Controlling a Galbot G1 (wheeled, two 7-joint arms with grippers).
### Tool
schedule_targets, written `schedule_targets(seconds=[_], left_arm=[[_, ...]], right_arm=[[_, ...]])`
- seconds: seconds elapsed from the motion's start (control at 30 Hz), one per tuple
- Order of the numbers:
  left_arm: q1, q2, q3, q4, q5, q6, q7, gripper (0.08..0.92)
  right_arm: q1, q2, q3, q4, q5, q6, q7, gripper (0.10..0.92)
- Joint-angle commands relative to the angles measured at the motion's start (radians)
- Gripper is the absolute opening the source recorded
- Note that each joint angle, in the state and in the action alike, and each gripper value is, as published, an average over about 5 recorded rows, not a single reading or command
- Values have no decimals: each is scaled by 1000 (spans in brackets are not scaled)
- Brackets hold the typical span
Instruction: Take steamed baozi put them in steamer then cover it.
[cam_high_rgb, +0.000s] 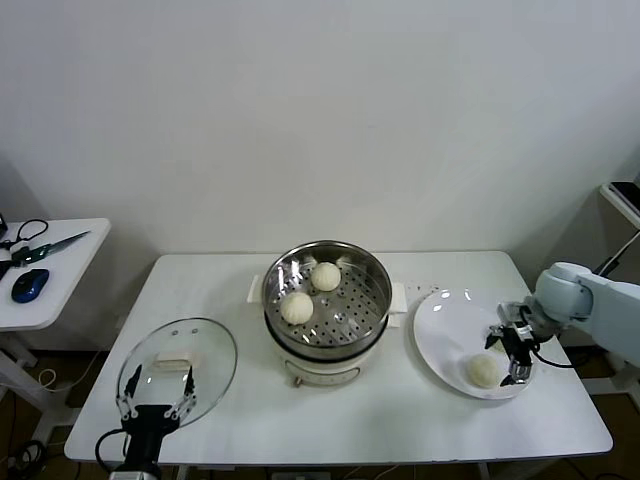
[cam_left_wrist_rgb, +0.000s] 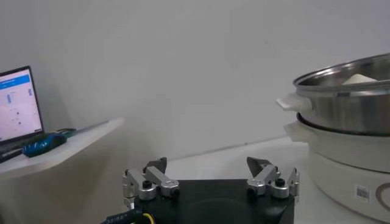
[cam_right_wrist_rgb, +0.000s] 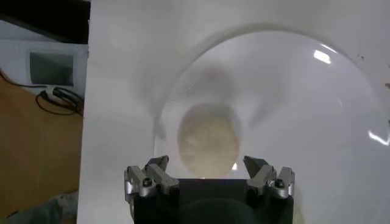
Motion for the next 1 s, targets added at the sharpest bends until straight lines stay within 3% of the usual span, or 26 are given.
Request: schedule_targets(seconds=[0.03, 0.4, 0.8, 1.0], left_arm=[[0, -1, -1, 5, 3, 0, -1, 823], [-2, -4, 0, 12, 13, 0, -2, 823], [3, -5, -2, 12, 15, -3, -4, 823], [9, -2, -4, 10, 11, -4, -4, 823]], right_arm=[[-81, 47, 58, -59, -37, 5, 0, 823], [-81, 95, 59, -95, -40, 10, -14, 809], [-18, 99, 14, -89, -25, 25, -28, 684], [138, 105, -59, -75, -21, 138, -51, 672]])
